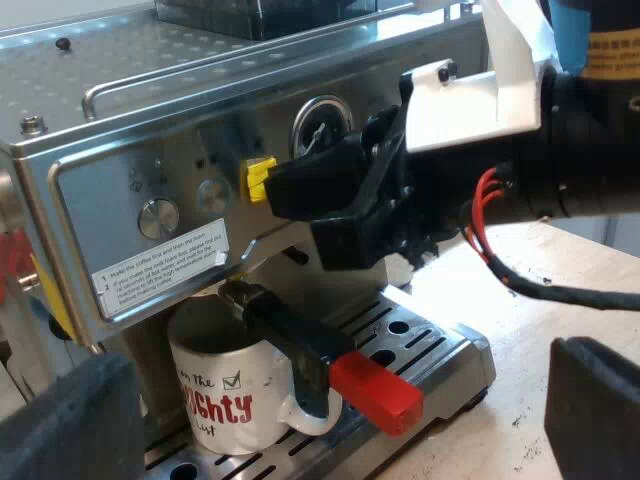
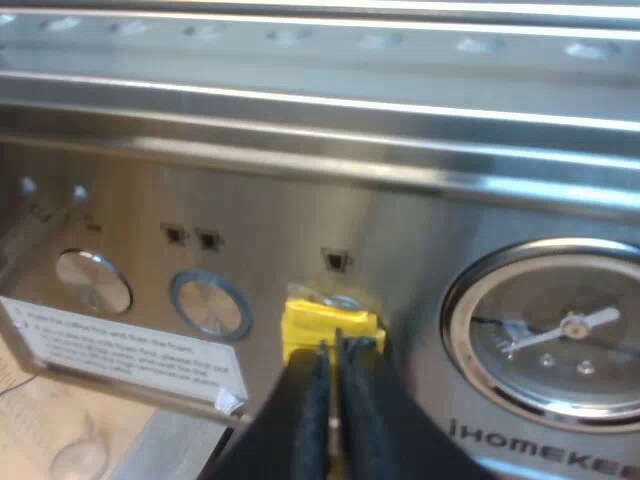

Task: Place mug into machine

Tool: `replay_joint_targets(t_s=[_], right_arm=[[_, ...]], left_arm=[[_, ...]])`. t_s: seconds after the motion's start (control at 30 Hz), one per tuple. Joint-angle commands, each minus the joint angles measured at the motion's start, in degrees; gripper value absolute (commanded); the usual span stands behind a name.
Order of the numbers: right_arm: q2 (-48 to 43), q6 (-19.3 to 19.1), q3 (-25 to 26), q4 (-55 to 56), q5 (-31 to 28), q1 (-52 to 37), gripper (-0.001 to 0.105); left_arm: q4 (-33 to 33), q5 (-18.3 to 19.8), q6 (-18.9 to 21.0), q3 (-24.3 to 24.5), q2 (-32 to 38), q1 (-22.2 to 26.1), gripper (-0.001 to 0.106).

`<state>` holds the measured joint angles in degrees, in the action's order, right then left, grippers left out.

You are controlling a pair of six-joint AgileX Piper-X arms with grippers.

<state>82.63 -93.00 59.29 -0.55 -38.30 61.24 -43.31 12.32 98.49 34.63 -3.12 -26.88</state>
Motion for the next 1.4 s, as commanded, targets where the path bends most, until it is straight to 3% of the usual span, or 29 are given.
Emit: replay_joint_targets(t_s=[0.03, 0.1, 0.17, 0.2, 0.27, 0.33, 0.4, 0.5, 0.63, 0.73, 0.9, 1.0, 1.03, 1.07, 1.17, 1.4], right_arm=[[-1.69, 0.3, 0.79, 2.19, 1.3, 0.34, 0.035], [-4.03, 2.4, 0.79, 4.86, 3.05, 2.05, 0.062], [-5.57, 2.4, 0.79, 7.04, 3.71, 3.18, 0.08], [-6.85, 2.4, 0.79, 8.78, 4.55, 3.79, 0.087], [-8.85, 2.4, 0.79, 11.45, 5.96, 4.2, 0.091], [-11.2, 2.4, 0.79, 13.94, 6.43, 4.28, 0.09], [-14.72, 2.4, 0.79, 17.8, 6.41, 4.28, 0.09], [-19.43, 1.42, 0.79, 22.44, 7.92, 3.08, 0.09], [-25.1, 1.44, 0.79, 27.57, 9.17, 0.11, 0.09], [-31.41, 1.23, 0.96, 35.26, 9.96, -5.73, 0.09], [-37.51, 1.34, 0.95, 44.33, 21.42, -18.53, 0.09], [-39.39, 0.9, 0.95, 49.27, 25.02, -27.35, 0.09], [-39.77, -0.05, 0.95, 50.93, 26.09, -31.44, 0.09], [-40.29, -1.59, 0.95, 52.21, 27.72, -36.13, 0.09], [-41.07, -5.62, 0.95, 53.64, 30.69, -43.92, 0.09], [-42.91, -14.0, 0.95, 57.89, 36.86, -61.84, 0.089]], left_arm=[[0.26, 0.33, 0.18, 0.26, 0.03, -0.27, 0.082], [0.26, 0.33, 0.18, 0.26, 0.03, -0.27, 0.082], [0.26, 0.33, 0.18, 0.26, 0.03, -0.27, 0.082], [0.26, 0.33, 0.18, 0.26, 0.03, -0.27, 0.082], [0.41, 0.33, 0.29, 0.26, 0.03, -0.27, 0.082], [1.13, 0.33, 1.56, 0.26, -0.35, -0.27, 0.082], [2.83, -0.6, 6.88, 0.51, -1.62, -0.27, 0.082], [5.08, -1.55, 10.57, 1.47, -4.79, -0.27, 0.082], [5.52, -5.22, 10.64, 5.34, -10.76, -0.05, 0.082], [5.41, -5.45, 10.52, 10.03, -15.76, 2.3, 0.082], [4.02, -3.11, 10.52, 15.58, -23.44, 11.54, 0.082], [3.99, -2.73, 10.52, 15.74, -23.72, 11.54, 0.082], [3.99, -2.73, 10.52, 15.74, -23.72, 11.54, 0.082], [3.54, 2.74, 10.52, 17.24, -27.06, 23.75, 0.082], [2.36, 2.74, 10.36, 17.24, -26.76, 27.1, 0.082], [-3.21, 2.74, 5.63, 17.24, -24.05, 27.36, 0.082]])
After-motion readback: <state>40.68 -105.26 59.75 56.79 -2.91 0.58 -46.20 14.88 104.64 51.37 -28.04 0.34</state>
